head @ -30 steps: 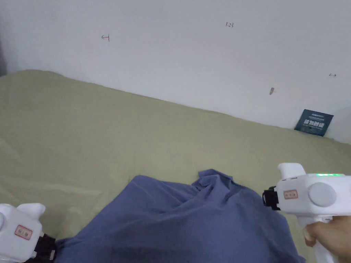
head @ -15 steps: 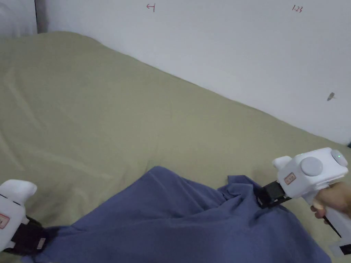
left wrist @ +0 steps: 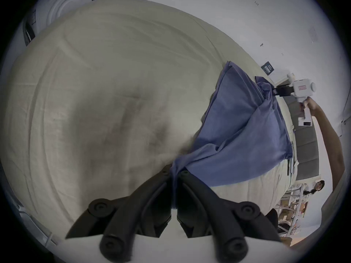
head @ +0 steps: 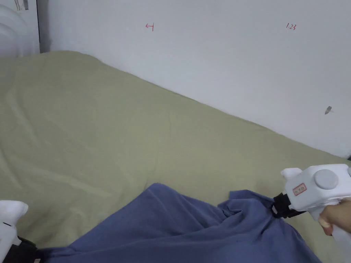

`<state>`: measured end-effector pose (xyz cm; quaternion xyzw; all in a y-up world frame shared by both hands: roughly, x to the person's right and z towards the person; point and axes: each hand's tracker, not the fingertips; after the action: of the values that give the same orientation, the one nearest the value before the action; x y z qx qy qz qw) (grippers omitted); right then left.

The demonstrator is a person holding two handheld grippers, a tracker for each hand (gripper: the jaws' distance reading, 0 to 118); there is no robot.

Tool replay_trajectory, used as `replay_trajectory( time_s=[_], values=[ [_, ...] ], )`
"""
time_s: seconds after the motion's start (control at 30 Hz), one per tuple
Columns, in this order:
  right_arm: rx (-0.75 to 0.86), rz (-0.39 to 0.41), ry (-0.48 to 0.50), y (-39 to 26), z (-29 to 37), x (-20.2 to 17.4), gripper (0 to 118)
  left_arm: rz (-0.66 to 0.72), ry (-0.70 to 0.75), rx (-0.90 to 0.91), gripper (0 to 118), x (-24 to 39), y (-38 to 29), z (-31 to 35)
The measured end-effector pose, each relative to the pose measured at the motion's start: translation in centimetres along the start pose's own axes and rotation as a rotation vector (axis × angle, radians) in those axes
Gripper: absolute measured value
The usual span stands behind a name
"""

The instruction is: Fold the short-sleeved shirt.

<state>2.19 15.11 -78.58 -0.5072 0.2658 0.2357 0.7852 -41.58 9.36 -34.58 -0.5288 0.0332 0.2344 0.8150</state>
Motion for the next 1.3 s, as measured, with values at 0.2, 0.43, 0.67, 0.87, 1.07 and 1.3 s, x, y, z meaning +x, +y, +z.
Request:
replay_trajectory(
  time_s=[0.2, 0.43, 0.67, 0.87, 1.07, 1.3],
  values=[
    [0.123, -0.074, -0.012, -0.7, 9.3, 0.1, 1, -0.06, -0.031, 0.083, 4, 2.0, 2.2, 4.0],
    [0.308, -0.16, -0.112, -0.8, 20.3, 0.6, 1, -0.167, -0.053, 0.233, 4, 6.5, 8.7, 11.0],
    [0.447, -0.218, -0.213, 0.2, 29.3, 2.2, 1, -0.221, -0.018, 0.39, 4, 10.8, 16.8, 17.2],
    [0.587, -0.284, -0.268, 1.7, 34.4, 3.2, 1, -0.256, 0.037, 0.465, 4, 13.7, 23.1, 20.6],
    [0.697, -0.35, -0.295, 3.7, 37.3, 4.1, 1, -0.24, 0.106, 0.545, 4, 15.7, 28.3, 22.6],
    [0.787, -0.385, -0.338, 6.3, 39.9, 5.2, 1, -0.242, 0.157, 0.611, 4, 17.5, 33.4, 25.1]
  ],
)
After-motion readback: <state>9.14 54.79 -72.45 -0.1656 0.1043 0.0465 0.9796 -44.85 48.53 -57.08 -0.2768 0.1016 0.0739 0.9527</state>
